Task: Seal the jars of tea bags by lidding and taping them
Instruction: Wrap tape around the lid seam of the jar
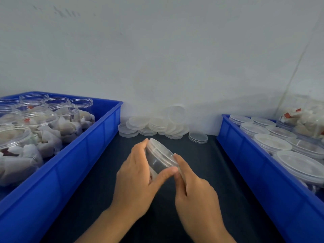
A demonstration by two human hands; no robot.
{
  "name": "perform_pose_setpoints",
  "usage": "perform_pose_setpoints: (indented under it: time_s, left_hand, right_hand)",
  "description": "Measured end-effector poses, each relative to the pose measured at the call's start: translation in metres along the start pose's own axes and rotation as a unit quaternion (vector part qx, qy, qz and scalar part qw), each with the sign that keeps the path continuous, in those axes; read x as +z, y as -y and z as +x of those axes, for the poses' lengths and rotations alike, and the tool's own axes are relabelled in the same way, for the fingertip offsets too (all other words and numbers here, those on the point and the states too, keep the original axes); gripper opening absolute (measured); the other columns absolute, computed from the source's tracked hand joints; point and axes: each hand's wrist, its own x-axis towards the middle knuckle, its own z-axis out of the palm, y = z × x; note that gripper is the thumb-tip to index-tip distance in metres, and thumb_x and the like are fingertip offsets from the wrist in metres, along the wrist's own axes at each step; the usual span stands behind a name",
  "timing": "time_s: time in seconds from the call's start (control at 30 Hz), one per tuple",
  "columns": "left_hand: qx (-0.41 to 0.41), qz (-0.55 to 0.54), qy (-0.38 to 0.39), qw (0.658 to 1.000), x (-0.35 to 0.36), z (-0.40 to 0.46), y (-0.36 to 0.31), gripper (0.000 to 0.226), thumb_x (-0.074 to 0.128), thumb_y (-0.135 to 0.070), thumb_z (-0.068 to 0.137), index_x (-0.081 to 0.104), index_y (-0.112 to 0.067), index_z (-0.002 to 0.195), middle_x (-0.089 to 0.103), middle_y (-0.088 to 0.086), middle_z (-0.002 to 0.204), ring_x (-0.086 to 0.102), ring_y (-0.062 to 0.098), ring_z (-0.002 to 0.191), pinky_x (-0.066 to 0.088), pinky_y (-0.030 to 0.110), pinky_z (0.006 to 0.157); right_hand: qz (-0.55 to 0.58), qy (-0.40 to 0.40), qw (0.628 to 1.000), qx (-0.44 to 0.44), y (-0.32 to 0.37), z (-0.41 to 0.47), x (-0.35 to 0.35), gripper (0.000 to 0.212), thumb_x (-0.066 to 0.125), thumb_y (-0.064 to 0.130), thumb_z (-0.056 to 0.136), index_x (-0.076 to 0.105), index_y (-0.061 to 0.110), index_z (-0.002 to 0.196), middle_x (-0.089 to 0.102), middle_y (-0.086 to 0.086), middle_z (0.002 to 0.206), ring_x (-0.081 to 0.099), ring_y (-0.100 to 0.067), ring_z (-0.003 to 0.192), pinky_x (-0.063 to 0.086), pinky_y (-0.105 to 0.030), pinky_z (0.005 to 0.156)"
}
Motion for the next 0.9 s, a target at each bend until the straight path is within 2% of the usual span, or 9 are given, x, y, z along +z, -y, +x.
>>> perform_pose_setpoints:
  time_s: [0.07,0.17,0.23,0.3,0.37,0.47,0.57,0.7,0.9]
  left_hand:
    - [-0.013,-0.006,0.012,1.000,-0.004,0.005,0.004,0.091,0.054,-0.086,0.057,0.026,-0.041,0.132,0.037,-0.034,0.113,0.041,-0.009,0.106,0.034,0.010,0.081]
    - [-0.050,-0.039,0.012,0.998,-0.006,0.011,0.008,0.082,0.056,-0.091,0.047,0.026,-0.056,0.115,0.042,-0.040,0.106,0.043,-0.017,0.100,0.039,0.021,0.086]
    - [-0.067,-0.062,0.010,0.996,-0.008,0.013,0.012,0.078,0.057,-0.093,0.046,0.029,-0.058,0.110,0.047,-0.037,0.108,0.047,-0.014,0.102,0.042,0.025,0.088]
    - [-0.081,-0.092,0.007,0.992,-0.009,0.014,0.015,0.076,0.059,-0.092,0.043,0.034,-0.058,0.106,0.050,-0.036,0.110,0.049,-0.013,0.105,0.046,0.027,0.091]
    - [-0.092,-0.115,0.002,0.989,-0.011,0.015,0.018,0.078,0.060,-0.091,0.039,0.039,-0.056,0.105,0.054,-0.034,0.110,0.051,-0.012,0.105,0.048,0.029,0.093]
    - [-0.100,-0.138,0.001,0.985,-0.014,0.016,0.022,0.080,0.064,-0.089,0.037,0.044,-0.053,0.105,0.059,-0.032,0.108,0.056,-0.011,0.103,0.051,0.031,0.093]
    - [-0.090,-0.149,0.036,0.984,-0.016,0.019,0.026,0.081,0.066,-0.089,0.037,0.046,-0.051,0.106,0.061,-0.032,0.107,0.058,-0.012,0.103,0.051,0.029,0.093]
    - [-0.094,-0.194,0.056,0.975,-0.014,0.019,0.026,0.080,0.071,-0.083,0.039,0.051,-0.046,0.107,0.065,-0.028,0.106,0.061,-0.008,0.101,0.051,0.024,0.087]
    - [-0.123,-0.311,0.087,0.939,-0.010,0.016,0.023,0.077,0.083,-0.059,0.045,0.058,-0.029,0.112,0.071,-0.011,0.107,0.067,0.008,0.102,0.053,0.035,0.091]
  right_hand:
    - [-0.013,0.011,1.000,-0.020,0.001,-0.001,-0.002,0.053,0.027,0.041,0.102,0.003,0.052,0.147,0.044,0.020,0.072,0.052,-0.001,0.072,0.046,-0.019,0.067]
    - [0.008,0.035,0.998,-0.042,0.004,0.000,-0.003,0.054,0.028,0.039,0.102,0.002,0.054,0.147,0.038,0.022,0.073,0.044,0.003,0.067,0.039,-0.016,0.062]
    - [0.062,0.063,0.996,-0.018,0.003,0.001,-0.004,0.052,0.033,0.041,0.101,0.008,0.055,0.144,0.048,0.021,0.073,0.048,0.004,0.065,0.040,-0.016,0.065]
    - [0.154,0.091,0.983,0.038,0.003,0.003,-0.007,0.050,0.038,0.049,0.098,0.012,0.056,0.140,0.063,0.008,0.070,0.055,0.002,0.059,0.045,-0.023,0.064]
    - [0.194,0.123,0.971,0.070,0.001,0.005,-0.009,0.053,0.038,0.059,0.093,0.015,0.052,0.140,0.066,0.002,0.064,0.056,0.001,0.054,0.045,-0.025,0.064]
    - [0.157,0.104,0.980,0.062,-0.003,0.008,-0.015,0.048,0.040,0.062,0.090,0.031,0.048,0.135,0.053,0.009,0.056,0.050,-0.001,0.056,0.040,-0.023,0.063]
    - [0.034,0.058,0.998,0.009,-0.007,0.012,-0.024,0.039,0.038,0.059,0.092,0.038,0.048,0.129,0.050,0.010,0.053,0.046,-0.002,0.050,0.032,-0.018,0.055]
    - [-0.071,0.019,0.997,-0.034,-0.006,0.015,-0.027,0.039,0.031,0.055,0.096,0.030,0.048,0.134,0.044,0.013,0.059,0.045,-0.002,0.054,0.030,-0.017,0.052]
    - [-0.066,0.048,0.997,-0.016,-0.010,0.017,-0.030,0.043,0.028,0.056,0.097,0.018,0.060,0.139,0.048,0.003,0.057,0.048,-0.009,0.053,0.036,-0.019,0.054]
